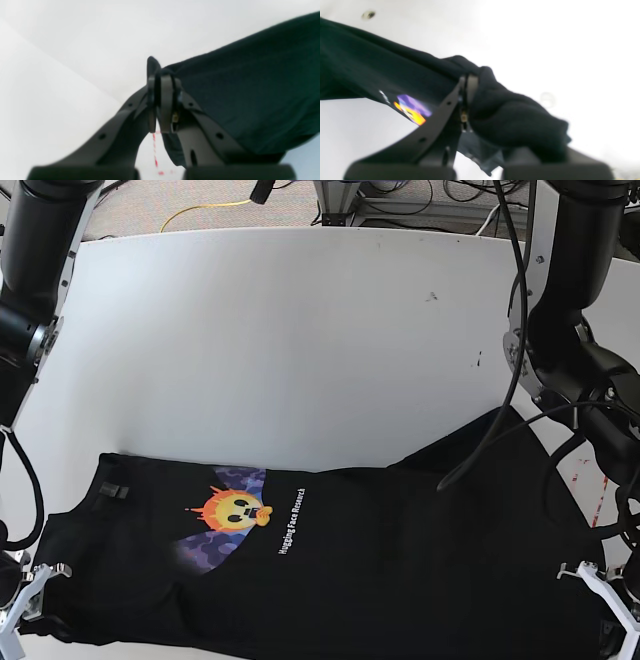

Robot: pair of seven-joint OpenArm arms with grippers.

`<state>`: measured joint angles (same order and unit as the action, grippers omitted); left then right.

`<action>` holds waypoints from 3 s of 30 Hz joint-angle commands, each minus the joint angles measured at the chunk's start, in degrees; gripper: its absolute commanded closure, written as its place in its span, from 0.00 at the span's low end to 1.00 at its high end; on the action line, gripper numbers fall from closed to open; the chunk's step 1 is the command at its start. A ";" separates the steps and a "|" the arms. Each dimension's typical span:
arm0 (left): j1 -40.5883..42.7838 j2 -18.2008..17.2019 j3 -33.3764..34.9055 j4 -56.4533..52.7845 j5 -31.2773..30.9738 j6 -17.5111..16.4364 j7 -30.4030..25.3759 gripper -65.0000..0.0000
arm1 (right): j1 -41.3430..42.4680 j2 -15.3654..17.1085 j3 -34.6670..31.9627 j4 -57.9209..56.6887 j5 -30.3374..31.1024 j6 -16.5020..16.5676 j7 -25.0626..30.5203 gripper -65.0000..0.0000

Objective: Fold the T-shirt properly
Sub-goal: 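Lift the shirt with both grippers and swing it toward the robot, then open the left gripper, releasing its shirt edge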

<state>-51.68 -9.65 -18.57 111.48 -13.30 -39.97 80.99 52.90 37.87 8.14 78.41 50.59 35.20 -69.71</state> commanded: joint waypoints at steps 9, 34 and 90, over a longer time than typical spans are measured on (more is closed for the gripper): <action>-13.07 -0.68 0.24 0.21 1.48 -0.03 -0.99 1.00 | 17.03 3.67 -5.81 0.84 -0.26 0.18 -2.16 1.00; -10.60 -2.35 0.24 -3.83 1.21 -0.03 -0.99 1.00 | 14.83 4.37 -3.35 0.93 -0.35 0.27 -5.23 1.00; 10.41 -16.24 -12.16 -5.59 0.95 -0.03 -1.65 1.00 | 21.90 -22.09 -23.39 -13.66 -5.71 0.27 -4.00 1.00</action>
<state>-40.56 -26.46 -31.99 105.34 -12.08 -39.92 80.12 72.16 14.44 -15.90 64.01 44.58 35.42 -75.00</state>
